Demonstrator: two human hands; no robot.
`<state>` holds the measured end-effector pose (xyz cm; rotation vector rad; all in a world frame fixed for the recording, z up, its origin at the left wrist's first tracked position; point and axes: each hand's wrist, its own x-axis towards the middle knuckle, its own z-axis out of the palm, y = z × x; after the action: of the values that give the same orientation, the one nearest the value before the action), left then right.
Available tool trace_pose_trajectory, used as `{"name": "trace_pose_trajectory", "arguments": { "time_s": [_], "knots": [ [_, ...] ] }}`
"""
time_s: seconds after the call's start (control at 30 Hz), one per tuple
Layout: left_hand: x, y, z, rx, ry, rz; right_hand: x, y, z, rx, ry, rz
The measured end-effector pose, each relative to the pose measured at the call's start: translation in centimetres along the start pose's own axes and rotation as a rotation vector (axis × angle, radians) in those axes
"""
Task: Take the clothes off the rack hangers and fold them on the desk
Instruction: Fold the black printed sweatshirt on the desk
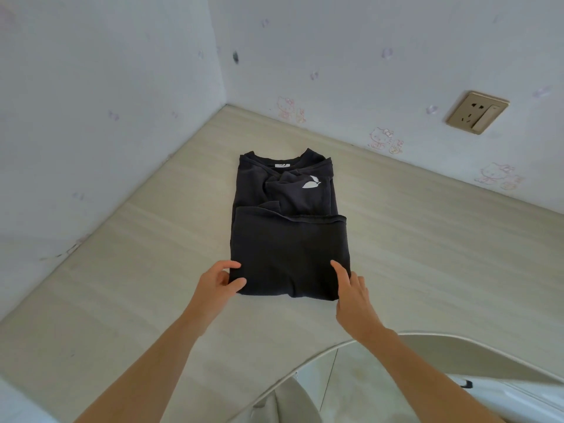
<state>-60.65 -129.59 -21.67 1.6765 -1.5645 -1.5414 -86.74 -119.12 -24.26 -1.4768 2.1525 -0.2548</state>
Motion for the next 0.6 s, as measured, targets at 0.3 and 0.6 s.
{"name": "trace_pose_trajectory", "arguments": {
  "time_s": [0.3,0.6],
  "knots": [
    [-5.0,-0.2,-1.3,0.573,0.029,0.403,-3.8,0.6,-2.9,0.235,0.249,0.028],
    [-8.7,2.3,-5.1,0.256,-0.165,0.373,-8.5,0.2,-8.1,0.498,0.324,-0.023]
  ]
}}
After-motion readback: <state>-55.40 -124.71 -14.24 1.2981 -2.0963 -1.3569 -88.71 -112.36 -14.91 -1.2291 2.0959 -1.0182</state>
